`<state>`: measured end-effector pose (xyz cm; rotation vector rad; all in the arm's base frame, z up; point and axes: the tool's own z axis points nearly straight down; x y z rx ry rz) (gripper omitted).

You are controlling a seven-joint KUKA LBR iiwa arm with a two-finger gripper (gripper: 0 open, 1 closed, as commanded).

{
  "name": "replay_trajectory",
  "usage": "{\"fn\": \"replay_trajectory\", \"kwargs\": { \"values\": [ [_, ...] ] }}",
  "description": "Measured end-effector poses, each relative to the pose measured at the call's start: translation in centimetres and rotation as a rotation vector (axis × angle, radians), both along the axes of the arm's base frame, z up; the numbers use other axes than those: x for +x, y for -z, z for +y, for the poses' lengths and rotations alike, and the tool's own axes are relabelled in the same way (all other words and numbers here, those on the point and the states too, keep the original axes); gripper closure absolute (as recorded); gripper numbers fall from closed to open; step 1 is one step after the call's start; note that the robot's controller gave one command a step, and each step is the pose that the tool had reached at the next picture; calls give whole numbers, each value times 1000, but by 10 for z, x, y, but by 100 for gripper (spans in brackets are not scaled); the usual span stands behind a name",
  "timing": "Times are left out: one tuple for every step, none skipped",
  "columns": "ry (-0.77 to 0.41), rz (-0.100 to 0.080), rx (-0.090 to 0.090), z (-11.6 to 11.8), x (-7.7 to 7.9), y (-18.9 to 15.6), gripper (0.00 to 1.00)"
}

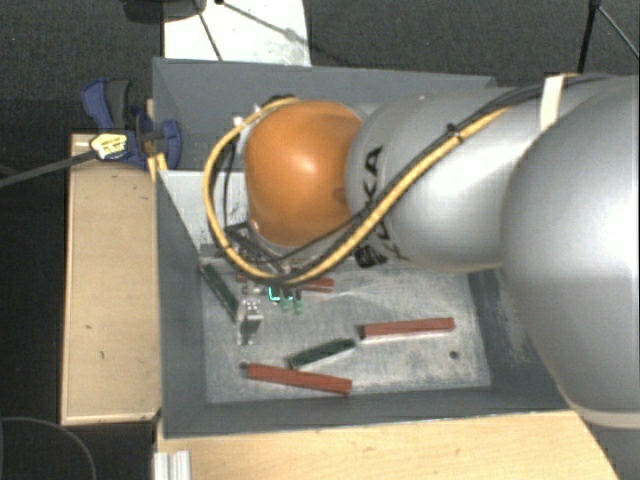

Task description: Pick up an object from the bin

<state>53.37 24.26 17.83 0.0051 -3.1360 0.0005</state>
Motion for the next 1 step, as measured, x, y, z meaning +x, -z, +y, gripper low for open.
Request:
{"fn": "replay_trajectory", "kwargs": {
  "values": [
    [5,-8,2,-1,2,-4,0]
  ]
}}
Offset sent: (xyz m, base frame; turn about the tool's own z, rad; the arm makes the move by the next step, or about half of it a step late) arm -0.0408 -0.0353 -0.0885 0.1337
